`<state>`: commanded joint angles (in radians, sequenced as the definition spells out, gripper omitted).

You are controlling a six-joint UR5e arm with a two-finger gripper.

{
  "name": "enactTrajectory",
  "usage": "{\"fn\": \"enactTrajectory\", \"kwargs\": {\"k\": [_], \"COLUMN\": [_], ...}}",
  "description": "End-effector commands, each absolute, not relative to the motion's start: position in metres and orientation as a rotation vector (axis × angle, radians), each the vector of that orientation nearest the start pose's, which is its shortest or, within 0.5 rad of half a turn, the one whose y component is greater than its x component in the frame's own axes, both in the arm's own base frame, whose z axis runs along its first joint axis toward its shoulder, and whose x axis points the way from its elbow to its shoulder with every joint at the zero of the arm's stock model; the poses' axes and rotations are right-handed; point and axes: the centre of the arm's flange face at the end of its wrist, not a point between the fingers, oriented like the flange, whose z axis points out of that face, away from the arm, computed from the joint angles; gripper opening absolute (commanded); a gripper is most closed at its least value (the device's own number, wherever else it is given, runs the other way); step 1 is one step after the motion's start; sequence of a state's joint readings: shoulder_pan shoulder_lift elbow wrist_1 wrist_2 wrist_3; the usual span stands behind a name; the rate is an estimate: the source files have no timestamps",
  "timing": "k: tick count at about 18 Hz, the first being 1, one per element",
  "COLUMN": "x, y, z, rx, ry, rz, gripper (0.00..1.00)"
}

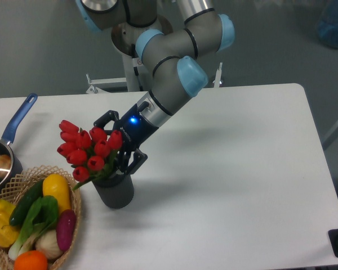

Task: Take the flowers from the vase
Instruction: 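Lower the gripper around the tulip stems just above the vase rim, then close the gripper on the bundled tulip stems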

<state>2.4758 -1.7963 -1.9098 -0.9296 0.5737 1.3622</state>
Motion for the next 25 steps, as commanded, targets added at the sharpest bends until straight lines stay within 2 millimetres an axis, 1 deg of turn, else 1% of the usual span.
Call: {"fn": "enactTrajectory", "kwargs": {"k": [3,5,9,12,15,16,18,20,22,24,25], "x": [-0.282,-0.286,-0.287,-0.287,-0.289,-0.29,-0.29,-0.291,-0.291,-0.291,-0.293], "y": [0.498,0.495,0.495,0.497,0.499,0.499,0.5,0.5,0.499,0.499,0.498], "z": [0.315,0.313,0.315,0.316,0.316,0.313,0.308,0.309,0.308,0.308,0.307], "rx": [-2.089,-2.08,-2.066,-2.016,-2.003,-2.004,-2.002,-2.001,-2.002,-2.002,-2.002], "ry": [0.527,0.509,0.506,0.502,0.506,0.507,0.516,0.517,0.515,0.515,0.512], "rz": [-0.446,-0.453,-0.454,-0.472,-0.47,-0.473,-0.475,-0.471,-0.472,-0.472,-0.47], "gripper": [1.0,1.0,1.0,0.93,0.93,0.92,0.84,0.84,0.75,0.7,0.69]}}
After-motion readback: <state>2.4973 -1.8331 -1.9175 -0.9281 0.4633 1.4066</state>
